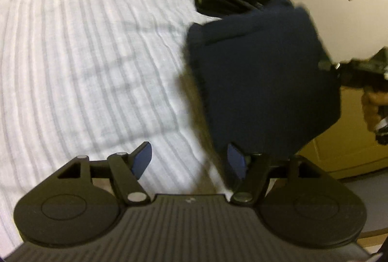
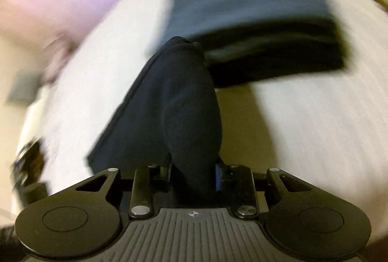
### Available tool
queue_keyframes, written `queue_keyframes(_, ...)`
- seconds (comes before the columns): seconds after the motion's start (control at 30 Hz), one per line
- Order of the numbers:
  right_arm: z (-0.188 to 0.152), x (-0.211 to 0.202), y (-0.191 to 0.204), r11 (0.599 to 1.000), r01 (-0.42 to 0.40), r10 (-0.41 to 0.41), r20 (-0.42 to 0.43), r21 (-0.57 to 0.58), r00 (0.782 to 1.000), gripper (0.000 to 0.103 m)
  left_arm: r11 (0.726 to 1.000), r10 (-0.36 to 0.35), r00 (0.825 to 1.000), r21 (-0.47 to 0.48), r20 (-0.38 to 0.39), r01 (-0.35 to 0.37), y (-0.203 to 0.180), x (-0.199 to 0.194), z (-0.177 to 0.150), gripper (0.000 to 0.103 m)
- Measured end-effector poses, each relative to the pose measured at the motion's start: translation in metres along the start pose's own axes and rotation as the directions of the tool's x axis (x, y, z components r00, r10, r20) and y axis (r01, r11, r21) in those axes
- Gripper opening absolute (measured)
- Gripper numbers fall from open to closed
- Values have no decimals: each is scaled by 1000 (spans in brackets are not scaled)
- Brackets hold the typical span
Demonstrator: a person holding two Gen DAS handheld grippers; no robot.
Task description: Fold clothes
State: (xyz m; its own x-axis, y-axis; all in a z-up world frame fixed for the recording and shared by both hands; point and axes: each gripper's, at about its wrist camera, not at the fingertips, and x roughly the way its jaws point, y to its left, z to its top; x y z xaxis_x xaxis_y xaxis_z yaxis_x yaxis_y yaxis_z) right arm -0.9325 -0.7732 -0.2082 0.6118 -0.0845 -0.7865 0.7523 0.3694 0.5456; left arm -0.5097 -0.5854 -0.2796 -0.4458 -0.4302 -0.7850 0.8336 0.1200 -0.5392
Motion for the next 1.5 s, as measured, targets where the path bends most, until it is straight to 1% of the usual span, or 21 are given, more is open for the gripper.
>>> queue_keyframes(0.1, -13, 10, -43, 990, 51, -50, -12, 134, 999, 31, 999, -50, 999, -13, 2, 50, -3, 12, 7, 65)
queue_keyframes(0.27, -22, 22, -86, 965, 14, -19, 16, 260, 1000, 31, 987, -145, 989, -63, 26, 146, -10, 33, 20, 65)
queue_keyframes(0.33, -27, 24, -85, 961, 0, -7, 25, 278, 1000, 31, 983, -168, 986, -67, 25, 169, -16, 44, 27, 65)
queue_keyframes(0.5, -27, 20, -85, 961, -15, 5, 39, 276, 999, 31, 986, -167, 986, 5, 3, 167, -31, 71, 45, 65)
queue_keyframes(0.6, -27, 20, -85, 964, -17, 10, 29, 266, 1000, 31, 988, -134, 991, 70, -10, 135, -45, 80, 55, 64)
queue_keyframes(0.7, -21, 23, -79, 979, -6, 7, -2, 204, 1000, 36, 981, -106, 994, 165, 10, 103, -56, 76, 60, 49)
queue_keyframes(0.77, -16, 27, -77, 984, -1, 4, -15, 176, 1000, 43, 974, -101, 995, 203, 9, 97, -60, 73, 64, 44)
queue_keyframes(0.87, -14, 33, -78, 989, 3, 0, -21, 147, 1000, 45, 964, -105, 994, 243, -9, 104, -60, 72, 67, 40)
queue_keyframes(0.93, -16, 34, -83, 986, -5, 7, -11, 166, 1000, 44, 956, -102, 995, 274, -12, 101, -64, 73, 71, 36)
queue_keyframes(0.97, -18, 30, -85, 982, -13, 12, 11, 186, 1000, 36, 947, -103, 995, 305, -7, 101, -69, 71, 74, 33)
queue_keyframes(1.0, -21, 26, -87, 978, -22, 16, 32, 206, 999, 34, 933, -107, 994, 344, 0, 101, -77, 68, 76, 19)
queue_keyframes(1.03, -24, 21, -89, 974, -29, 17, 55, 224, 998, 34, 916, -112, 994, 388, 10, 100, -85, 64, 79, 15)
queue_keyframes(1.13, -42, -1, -89, 964, -30, -7, 139, 263, 990, 33, 867, -126, 992, 489, 31, 95, -112, 63, 90, 15)
queue_keyframes(1.17, -49, -7, -93, 955, -26, -22, 160, 294, 987, 33, 861, -132, 991, 498, 27, 101, -117, 67, 95, 15)
queue_keyframes(1.27, -64, -13, -107, 926, -15, -56, 177, 377, 983, 33, 885, -125, 992, 452, -13, 117, -116, 85, 107, 20)
queue_keyframes(1.3, -64, -12, -108, 925, -16, -54, 175, 379, 983, 33, 891, -112, 994, 440, -18, 108, -112, 87, 108, 28)
queue_keyframes(1.33, -63, -11, -108, 926, -16, -53, 172, 377, 984, 33, 899, -105, 994, 426, -17, 102, -107, 89, 110, 40)
queue_keyframes(1.37, -62, -10, -109, 926, -15, -53, 168, 377, 984, 33, 909, -102, 995, 404, -10, 98, -100, 87, 110, 46)
queue_keyframes(1.4, -61, -9, -109, 926, -15, -52, 165, 377, 985, 33, 919, -107, 994, 382, -7, 101, -93, 86, 111, 59)
queue_keyframes(1.43, -61, -8, -111, 926, -16, -50, 165, 378, 985, 33, 926, -116, 993, 360, -7, 110, -86, 86, 113, 63)
queue_keyframes(1.5, -61, -7, -113, 925, -19, -47, 164, 380, 985, 34, 935, -134, 991, 329, -13, 131, -74, 88, 119, 64)
